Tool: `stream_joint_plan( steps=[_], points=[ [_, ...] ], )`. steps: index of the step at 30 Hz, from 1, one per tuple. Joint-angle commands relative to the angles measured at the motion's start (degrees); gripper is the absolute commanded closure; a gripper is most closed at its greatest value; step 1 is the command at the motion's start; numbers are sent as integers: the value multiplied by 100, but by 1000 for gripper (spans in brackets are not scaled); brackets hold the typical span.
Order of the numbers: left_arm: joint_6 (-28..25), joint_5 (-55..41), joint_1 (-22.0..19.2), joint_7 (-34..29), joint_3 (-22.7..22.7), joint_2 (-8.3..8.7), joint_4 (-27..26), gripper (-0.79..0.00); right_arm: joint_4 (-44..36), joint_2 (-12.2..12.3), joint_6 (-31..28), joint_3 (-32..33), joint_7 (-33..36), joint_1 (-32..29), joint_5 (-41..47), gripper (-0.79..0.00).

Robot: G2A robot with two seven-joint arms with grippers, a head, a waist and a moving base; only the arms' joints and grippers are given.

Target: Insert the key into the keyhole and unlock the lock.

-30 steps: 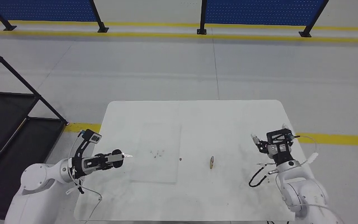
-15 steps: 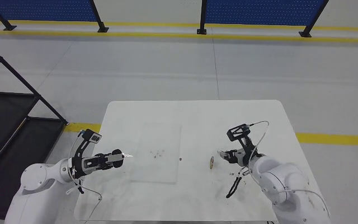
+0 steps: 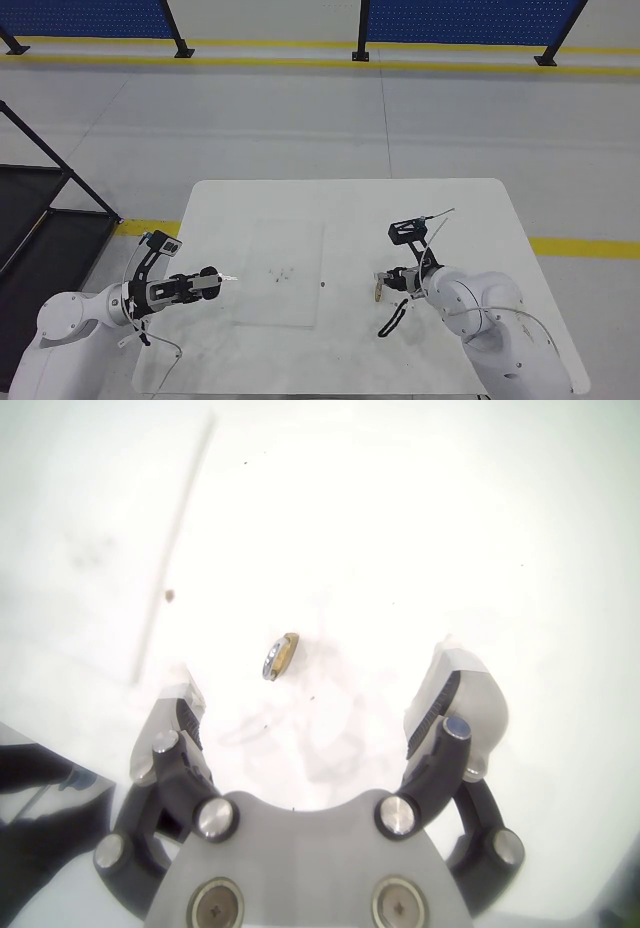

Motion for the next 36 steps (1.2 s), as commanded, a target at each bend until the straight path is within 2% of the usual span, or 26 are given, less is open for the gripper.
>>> stream_joint_plan(
  steps=[1,7,10,13,17,18,25,36],
  points=[
    [0,0,0,0,0,0,0,0,0,0,0,0,0,0,-1,-785],
    [0,0,0,0,0,0,0,0,0,0,0,0,0,0,-1,-785],
    [0,0,0,0,0,0,0,0,73,-14,-335,-79,-82,52,366,-785],
    [0,0,0,0,0,0,0,0,231,-49,-259,-227,235,366,405,-785],
    [0,0,0,0,0,0,0,0,553,-138,279,-535,921,974,319,-785],
    [0,0,0,0,0,0,0,0,619,-175,489,-675,1105,1172,205,-785],
    [0,0,0,0,0,0,0,0,1656,-397,435,-951,1189,1618,63,-785],
    [0,0,0,0,0,0,0,0,2517,-832,344,-1032,1281,1707,-326,-785]
  ],
)
